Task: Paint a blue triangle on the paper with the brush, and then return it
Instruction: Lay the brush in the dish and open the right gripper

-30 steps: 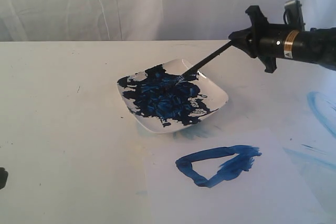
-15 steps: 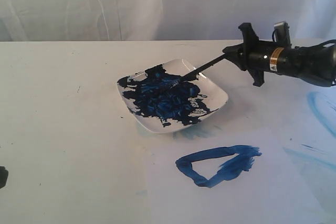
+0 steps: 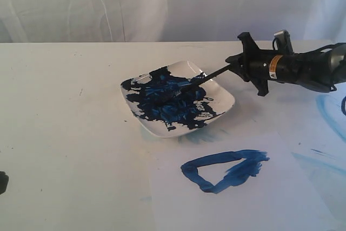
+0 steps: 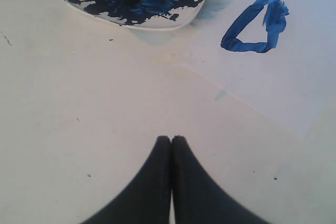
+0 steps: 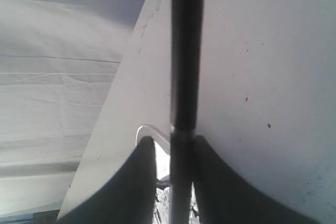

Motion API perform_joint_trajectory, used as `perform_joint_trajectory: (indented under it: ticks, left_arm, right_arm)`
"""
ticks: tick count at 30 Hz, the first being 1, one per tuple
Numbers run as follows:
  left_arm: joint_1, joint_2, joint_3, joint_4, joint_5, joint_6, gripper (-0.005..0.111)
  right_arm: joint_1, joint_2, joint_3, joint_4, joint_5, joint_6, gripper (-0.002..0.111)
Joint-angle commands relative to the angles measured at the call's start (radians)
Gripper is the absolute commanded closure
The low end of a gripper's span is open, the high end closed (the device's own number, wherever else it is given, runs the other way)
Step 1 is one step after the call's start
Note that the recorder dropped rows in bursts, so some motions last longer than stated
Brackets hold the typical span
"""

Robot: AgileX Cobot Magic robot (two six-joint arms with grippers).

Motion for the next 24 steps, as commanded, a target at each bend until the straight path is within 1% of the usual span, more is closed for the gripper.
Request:
perform_joint_trajectory:
  ticks: [1,5,7,9,15,20,22,24]
  left_arm:
    - [0.002,-0.007,0.007,-0.006,0.002,-0.001,0.107]
    - [0.002,-0.007,0.007,-0.006,0.002,0.003,0.107]
    - [0.002,-0.007,0.007,-0.006,0.002,0.003,0.107]
    - [0.002,-0.007,0.007,-0.006,0.002,0.003,0.107]
    - [0.002,-0.007,0.007,-0.006,0.002,0.003,0.107]
    - [0.002,-0.007,0.007,-0.006,0.002,0.003,0.107]
    - [0.002,-0.007,0.007,-0.006,0.002,0.003,0.107]
    - [0.002,-0.007,0.007,-0.006,0.002,0.003,0.107]
  right_arm:
    - [0.000,-0.002,-0.004,-0.016,-0.024,-0.002,0.071]
    - [0.000,-0.002,-0.004,-0.020,-0.081,-0.002,0.057]
    - [0.000,-0.002,-0.004,-0.031,-0.123,-0.002,0.049]
    - [0.000,-0.002,-0.004,-0.046,-0.146,-0.002,0.047]
    - [-0.028,-0.028,-0.004,-0.150,-0.151,-0.002,0.051]
    - [-0.059,-0.045,-0.004,-0.148,-0.228,-0.002,0.053]
    - [-0.083,-0.058,-0.004,-0.159,-0.299,-0.002,0.059]
    - [-0.115,-0.077,-0.004,-0.193,-0.400,-0.002,0.071]
